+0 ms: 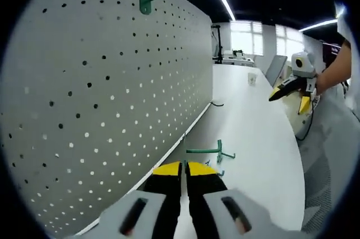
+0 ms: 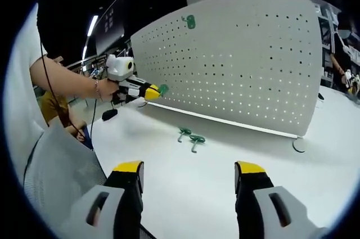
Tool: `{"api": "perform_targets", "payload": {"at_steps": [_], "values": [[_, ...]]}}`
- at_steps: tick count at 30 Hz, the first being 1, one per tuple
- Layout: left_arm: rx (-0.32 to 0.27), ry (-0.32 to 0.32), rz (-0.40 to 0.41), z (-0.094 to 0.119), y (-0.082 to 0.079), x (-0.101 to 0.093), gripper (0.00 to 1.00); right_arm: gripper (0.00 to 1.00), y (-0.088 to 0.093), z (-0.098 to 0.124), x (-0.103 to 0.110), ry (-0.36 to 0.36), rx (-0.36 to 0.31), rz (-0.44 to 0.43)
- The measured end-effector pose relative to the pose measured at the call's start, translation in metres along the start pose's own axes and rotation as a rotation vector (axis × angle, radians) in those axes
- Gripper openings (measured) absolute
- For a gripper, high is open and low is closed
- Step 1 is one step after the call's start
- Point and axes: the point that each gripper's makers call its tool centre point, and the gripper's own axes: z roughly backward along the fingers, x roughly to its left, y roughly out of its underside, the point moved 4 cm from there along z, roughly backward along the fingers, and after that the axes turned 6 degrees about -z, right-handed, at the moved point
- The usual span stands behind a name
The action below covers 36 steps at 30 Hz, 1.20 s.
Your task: Insert the hook assembly into the mounting plate slot until the hook locks in place.
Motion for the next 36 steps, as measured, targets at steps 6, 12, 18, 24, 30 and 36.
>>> {"api": "perform_targets", "payload": {"at_steps": [6, 12, 18, 24, 30, 36], "values": [[-0.061, -0.041, 0.032, 0.011, -0.011, -0.001, 0.02, 0.64, -0.002, 0.001, 0.002, -0.001, -0.007, 0.002], [-0.130, -0.075, 0.108, 0.021, -0.018, -0.001, 0.02, 0.63, -0.006, 0.002, 0.001, 0.000, -0.020, -0.001], [-0.187, -0.106, 0.142, 0.033, -0.027, -0.001, 0.02, 0.63, -0.008, 0.003, 0.000, 0.006, -0.032, -0.005], [-0.245, -0.130, 0.173, 0.045, -0.034, -0.004, 0.02, 0.63, -0.009, 0.005, -0.001, 0.008, -0.038, -0.006], [-0.281, -0.151, 0.191, 0.053, -0.040, -0.012, 0.02, 0.63, -0.009, 0.005, -0.002, 0.007, -0.054, -0.030], [-0.353, -0.179, 0.205, 0.065, -0.055, -0.021, 0.02, 0.63, -0.011, 0.004, -0.001, 0.000, -0.063, -0.029]]}}
